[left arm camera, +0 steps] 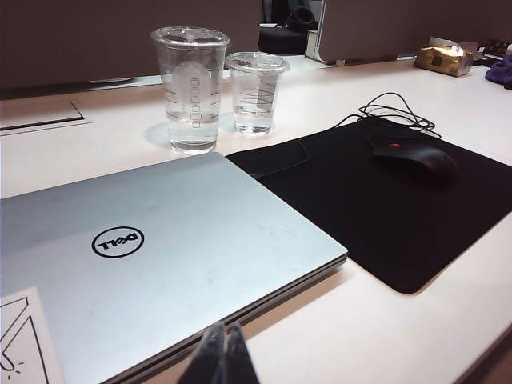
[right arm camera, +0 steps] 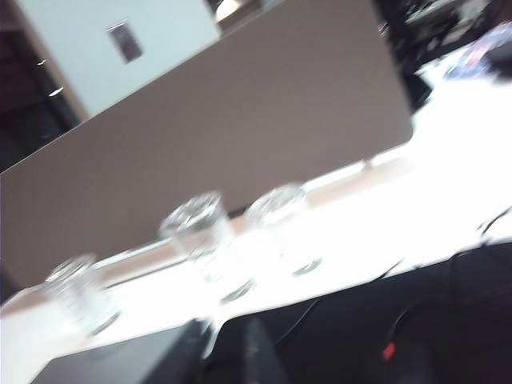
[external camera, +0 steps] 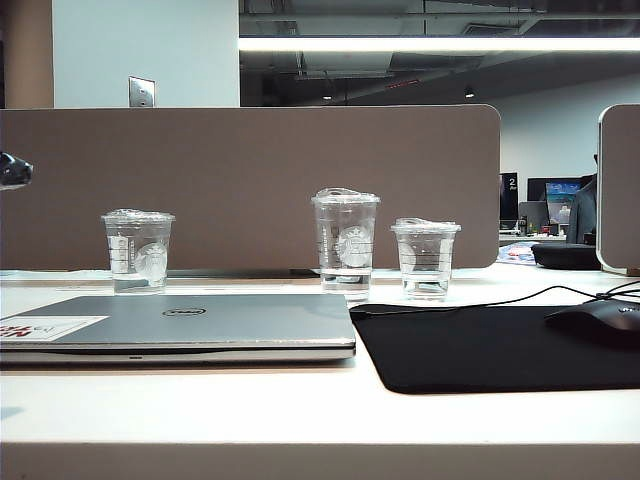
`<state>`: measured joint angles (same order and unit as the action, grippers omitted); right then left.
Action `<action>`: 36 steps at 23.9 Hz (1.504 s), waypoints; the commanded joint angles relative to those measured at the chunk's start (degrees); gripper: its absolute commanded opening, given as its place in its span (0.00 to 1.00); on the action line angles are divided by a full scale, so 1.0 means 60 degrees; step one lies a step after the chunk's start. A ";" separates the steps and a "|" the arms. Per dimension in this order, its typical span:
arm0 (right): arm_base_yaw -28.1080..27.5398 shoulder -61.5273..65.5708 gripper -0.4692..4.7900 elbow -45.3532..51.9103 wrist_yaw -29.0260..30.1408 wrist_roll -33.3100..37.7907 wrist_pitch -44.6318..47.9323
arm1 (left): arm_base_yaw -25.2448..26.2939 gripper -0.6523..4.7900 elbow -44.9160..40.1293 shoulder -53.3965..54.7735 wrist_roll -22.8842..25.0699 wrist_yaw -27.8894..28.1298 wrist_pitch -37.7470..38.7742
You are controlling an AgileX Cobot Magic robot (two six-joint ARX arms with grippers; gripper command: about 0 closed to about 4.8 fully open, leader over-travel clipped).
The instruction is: Pick up the coffee cup on the right and place it on the right side of the laptop.
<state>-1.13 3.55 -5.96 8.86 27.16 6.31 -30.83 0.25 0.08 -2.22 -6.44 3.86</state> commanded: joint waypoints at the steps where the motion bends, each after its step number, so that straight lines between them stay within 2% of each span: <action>1: 0.0015 0.0951 0.64 -0.0627 -0.0572 -0.1351 0.0328 | 0.0007 0.11 0.0029 0.0000 0.0018 -0.0036 -0.0084; 3: 0.0029 0.2386 1.00 -0.1078 -0.0426 -0.1920 0.1100 | 0.0007 0.11 0.0029 0.0000 0.0018 -0.0036 -0.0084; 8: 0.0401 0.5643 1.00 -0.1865 0.0437 -0.3126 0.2925 | 0.0007 0.11 0.0029 0.0000 0.0018 -0.0036 -0.0080; 13: 0.1126 0.9184 1.00 -0.2907 0.0441 -0.3909 0.4743 | 0.0007 0.11 0.0029 0.0000 0.0018 -0.0036 -0.0087; 18: 0.1519 1.2648 1.00 -0.4579 0.0444 -0.4401 0.5391 | 0.0004 0.11 0.0029 0.0000 0.0018 -0.0036 -0.0084; 20: 0.1574 1.4881 1.00 -0.5890 0.0470 -0.4448 0.5621 | 0.0007 0.11 0.0029 0.0000 0.0018 -0.0036 -0.0080; 22: 0.1610 1.6225 1.00 -0.6710 0.0433 -0.4444 0.5807 | 0.0007 0.11 0.0029 0.0000 0.0018 -0.0036 -0.0080; 31: 0.1734 1.9026 1.00 -0.8349 0.0408 -0.4532 0.7497 | 0.0007 0.11 0.0029 0.0000 0.0018 -0.0036 -0.0076; 36: 0.1734 2.0043 1.00 -0.9260 0.0404 -0.4535 0.7519 | 0.0007 0.11 0.0029 0.0000 0.0018 -0.0040 -0.0080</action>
<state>9.28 123.33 -60.40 11.35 0.14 49.71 -30.81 0.25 0.08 -2.22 -6.44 3.88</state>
